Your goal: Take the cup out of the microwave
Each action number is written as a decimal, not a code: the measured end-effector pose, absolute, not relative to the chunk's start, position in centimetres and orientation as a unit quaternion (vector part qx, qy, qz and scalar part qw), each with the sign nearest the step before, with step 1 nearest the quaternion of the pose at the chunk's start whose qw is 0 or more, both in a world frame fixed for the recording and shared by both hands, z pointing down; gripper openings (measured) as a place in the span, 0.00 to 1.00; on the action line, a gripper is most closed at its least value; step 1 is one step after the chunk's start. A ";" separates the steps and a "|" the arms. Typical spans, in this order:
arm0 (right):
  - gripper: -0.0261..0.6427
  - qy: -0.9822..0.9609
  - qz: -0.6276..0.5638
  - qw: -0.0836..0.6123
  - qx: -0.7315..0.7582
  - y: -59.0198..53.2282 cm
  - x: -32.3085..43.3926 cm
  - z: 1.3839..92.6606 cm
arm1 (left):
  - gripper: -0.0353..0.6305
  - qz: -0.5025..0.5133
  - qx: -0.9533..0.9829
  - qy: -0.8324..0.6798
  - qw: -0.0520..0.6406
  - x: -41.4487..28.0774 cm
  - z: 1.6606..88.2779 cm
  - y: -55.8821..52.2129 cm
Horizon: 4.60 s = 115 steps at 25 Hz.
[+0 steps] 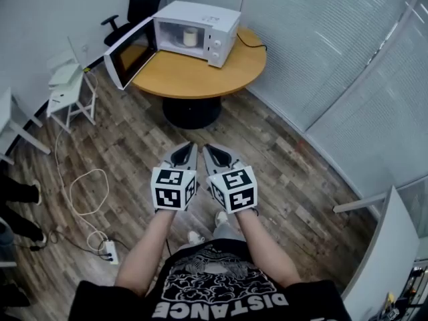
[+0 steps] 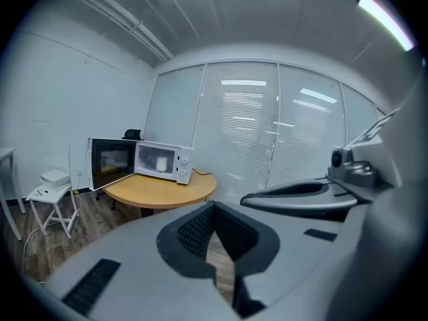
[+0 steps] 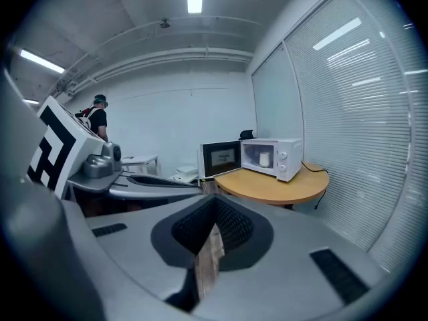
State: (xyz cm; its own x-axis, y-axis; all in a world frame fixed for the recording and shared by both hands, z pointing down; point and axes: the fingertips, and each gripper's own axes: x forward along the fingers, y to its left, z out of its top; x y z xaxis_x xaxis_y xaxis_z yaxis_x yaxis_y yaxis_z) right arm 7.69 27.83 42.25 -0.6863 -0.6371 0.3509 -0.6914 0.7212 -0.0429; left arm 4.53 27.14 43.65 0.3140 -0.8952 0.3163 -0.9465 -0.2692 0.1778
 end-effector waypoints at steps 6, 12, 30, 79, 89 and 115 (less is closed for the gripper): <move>0.06 -0.917 0.085 0.149 0.359 24.4 8.8 42.5 | 0.07 0.083 0.787 -0.588 0.167 5.7 44.2 24.0; 0.06 -0.922 0.092 0.150 0.345 19.2 10.2 43.1 | 0.07 0.089 0.776 -0.601 0.170 7.0 44.6 19.2; 0.06 -0.936 0.099 0.153 0.302 8.6 14.1 44.1 | 0.07 0.095 0.753 -0.627 0.177 11.2 45.4 8.7; 0.06 -0.915 0.098 0.186 0.344 -9.5 -7.3 45.3 | 0.07 0.077 0.782 -0.585 0.200 -10.2 46.9 -10.1; 0.06 -0.913 0.102 0.180 0.351 -12.2 -7.7 45.6 | 0.07 0.082 0.786 -0.580 0.197 -10.6 47.3 -12.5; 0.06 -0.945 0.115 0.178 0.251 -26.4 -4.4 48.2 | 0.07 0.061 0.725 -0.658 0.194 -7.3 50.0 -27.3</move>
State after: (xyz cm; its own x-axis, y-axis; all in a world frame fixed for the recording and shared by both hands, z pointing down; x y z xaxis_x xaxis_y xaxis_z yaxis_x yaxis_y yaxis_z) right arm -4.40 -26.36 48.16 -0.8106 -0.4334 0.3938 -0.5149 0.8478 -0.1270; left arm -7.34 -27.34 49.95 0.1254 -0.9309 0.3430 -0.9780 -0.0579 0.2005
